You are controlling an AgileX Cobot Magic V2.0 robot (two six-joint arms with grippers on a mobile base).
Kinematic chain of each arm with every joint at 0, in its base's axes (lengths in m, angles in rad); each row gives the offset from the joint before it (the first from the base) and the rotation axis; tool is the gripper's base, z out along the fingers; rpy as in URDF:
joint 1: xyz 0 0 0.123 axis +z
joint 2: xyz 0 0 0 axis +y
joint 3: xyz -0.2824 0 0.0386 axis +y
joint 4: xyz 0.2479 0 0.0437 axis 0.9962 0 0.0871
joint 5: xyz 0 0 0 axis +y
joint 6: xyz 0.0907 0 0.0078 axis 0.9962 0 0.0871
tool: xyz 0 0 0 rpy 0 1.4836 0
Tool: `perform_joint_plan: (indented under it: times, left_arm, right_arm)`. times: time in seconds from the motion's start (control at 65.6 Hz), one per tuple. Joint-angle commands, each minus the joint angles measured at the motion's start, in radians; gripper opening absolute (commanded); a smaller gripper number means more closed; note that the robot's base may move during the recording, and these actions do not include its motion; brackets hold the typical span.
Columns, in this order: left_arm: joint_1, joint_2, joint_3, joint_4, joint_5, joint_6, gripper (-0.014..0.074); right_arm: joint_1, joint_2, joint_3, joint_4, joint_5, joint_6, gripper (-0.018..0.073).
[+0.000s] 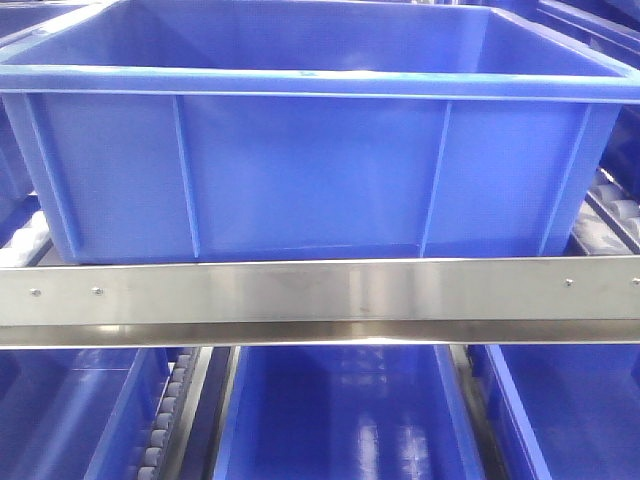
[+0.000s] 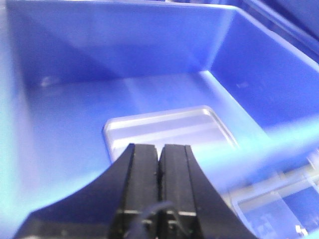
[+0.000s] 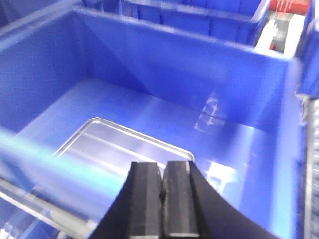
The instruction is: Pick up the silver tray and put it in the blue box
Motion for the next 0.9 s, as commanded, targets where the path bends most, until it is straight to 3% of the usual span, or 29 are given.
perform_joint_plan:
  times: [0.0, 0.259, 0.884]
  left_arm:
    - [-0.002, -0.11, 0.054, 0.008, -0.084, 0.003, -0.0093]
    - [-0.002, -0.36, 0.195, 0.008, -0.084, 0.003, -0.0093]
    - [-0.002, -0.356, 0.234, 0.008, -0.085, 0.003, -0.0094]
  right_arm:
    - [-0.006, -0.094, 0.037, -0.012, -0.072, -0.01, 0.0052]
    - [-0.006, -0.274, 0.157, -0.012, -0.069, -0.01, 0.0052]
    - [-0.008, -0.274, 0.158, -0.001, -0.061, -0.01, 0.0052]
